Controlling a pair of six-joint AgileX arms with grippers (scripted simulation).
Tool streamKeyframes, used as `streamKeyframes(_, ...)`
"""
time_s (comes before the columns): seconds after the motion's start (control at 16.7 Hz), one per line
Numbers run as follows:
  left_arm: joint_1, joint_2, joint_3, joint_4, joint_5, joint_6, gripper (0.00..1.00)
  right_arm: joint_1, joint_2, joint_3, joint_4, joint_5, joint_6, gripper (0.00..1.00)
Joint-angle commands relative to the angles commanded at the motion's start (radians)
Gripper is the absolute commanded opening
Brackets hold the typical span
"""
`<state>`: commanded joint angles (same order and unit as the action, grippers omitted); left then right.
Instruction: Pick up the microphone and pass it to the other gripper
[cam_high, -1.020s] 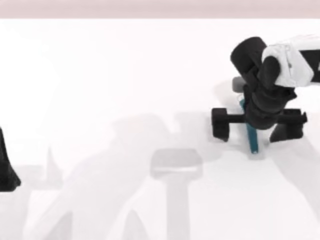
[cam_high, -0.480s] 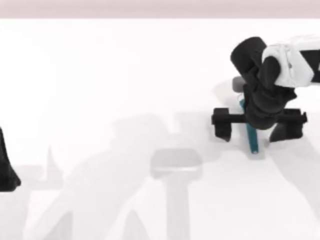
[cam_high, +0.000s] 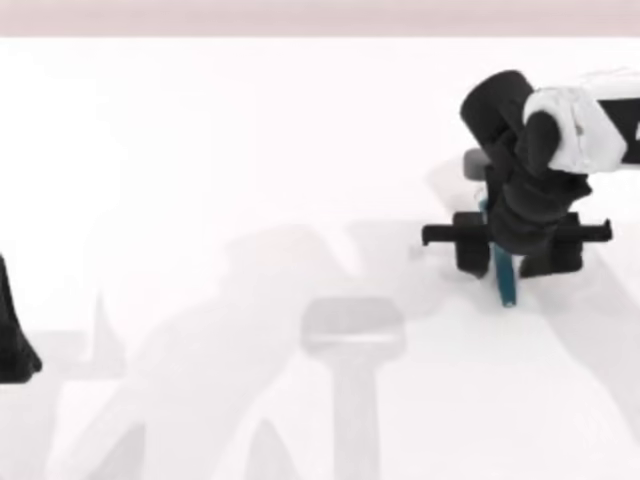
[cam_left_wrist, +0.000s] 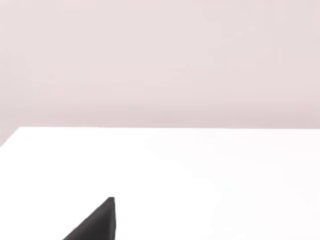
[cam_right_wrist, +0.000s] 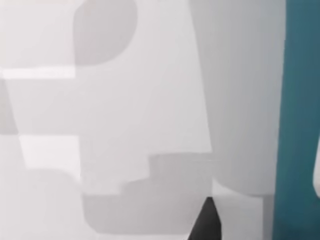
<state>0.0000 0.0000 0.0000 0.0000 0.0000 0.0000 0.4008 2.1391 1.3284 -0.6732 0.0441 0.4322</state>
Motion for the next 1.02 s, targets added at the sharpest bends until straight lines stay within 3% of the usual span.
streamKeyframes(0.36,0.000,0.000,0.000,0.000,0.000,0.000,1.00,0.000,0.000,0.000,0.000,0.000,0.000,0.00)
streamKeyframes(0.42,0.000,0.000,0.000,0.000,0.000,0.000,1.00,0.002,-0.058,0.023,-0.024,0.022,-0.014,0.00)
streamKeyframes(0.54,0.000,0.000,0.000,0.000,0.000,0.000,1.00,0.002,-0.061,0.020,-0.013,0.018,-0.017,0.00)
streamKeyframes(0.78,0.000,0.000,0.000,0.000,0.000,0.000,1.00,0.005,-0.089,-0.011,0.133,-0.027,-0.058,0.00)
streamKeyframes(1.02,0.000,0.000,0.000,0.000,0.000,0.000,1.00,0.005,-0.142,-0.084,0.403,-0.107,-0.129,0.00)
